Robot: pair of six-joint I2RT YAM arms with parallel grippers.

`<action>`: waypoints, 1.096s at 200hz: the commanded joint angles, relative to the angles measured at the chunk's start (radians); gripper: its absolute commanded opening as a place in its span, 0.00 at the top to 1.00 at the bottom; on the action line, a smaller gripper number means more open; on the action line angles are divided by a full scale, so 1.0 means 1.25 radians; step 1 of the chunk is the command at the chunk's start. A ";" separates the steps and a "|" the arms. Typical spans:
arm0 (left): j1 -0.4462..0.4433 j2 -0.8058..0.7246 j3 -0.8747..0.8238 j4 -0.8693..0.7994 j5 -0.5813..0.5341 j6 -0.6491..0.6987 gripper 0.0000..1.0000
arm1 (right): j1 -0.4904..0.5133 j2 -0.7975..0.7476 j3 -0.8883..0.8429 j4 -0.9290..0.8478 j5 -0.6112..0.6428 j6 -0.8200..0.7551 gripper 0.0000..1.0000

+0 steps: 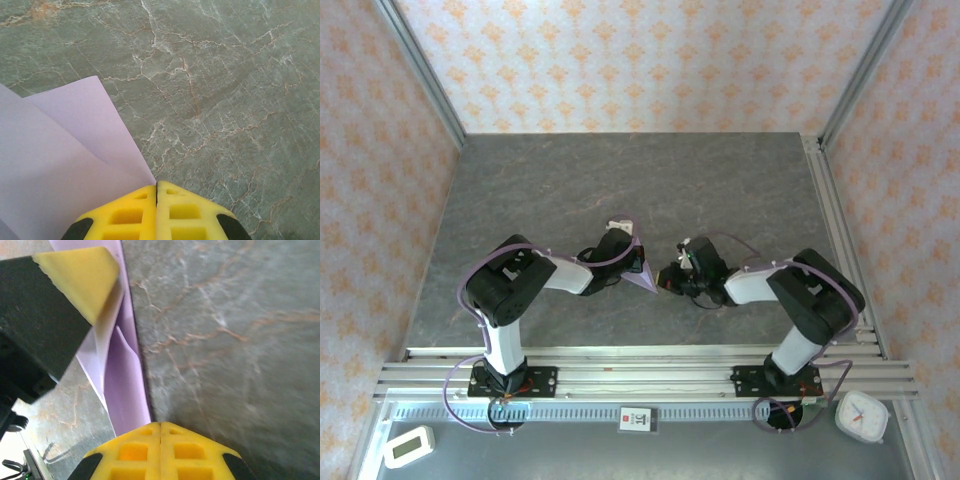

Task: Fold a paper plane with a square sheet of paper (pick it up from the middle)
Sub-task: Fourth fold the wing at the center of the table.

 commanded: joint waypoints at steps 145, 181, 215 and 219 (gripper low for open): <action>0.012 0.059 -0.036 -0.056 -0.001 -0.023 1.00 | 0.088 0.043 0.041 0.219 -0.003 0.148 1.00; 0.012 0.061 -0.034 -0.063 0.001 -0.023 1.00 | 0.083 0.088 0.059 0.202 0.033 0.140 1.00; 0.014 0.063 -0.033 -0.066 0.001 -0.023 1.00 | 0.048 0.112 0.034 0.211 0.042 0.164 1.00; 0.013 0.063 -0.034 -0.065 0.001 -0.023 1.00 | 0.043 0.115 0.031 0.208 0.041 0.167 1.00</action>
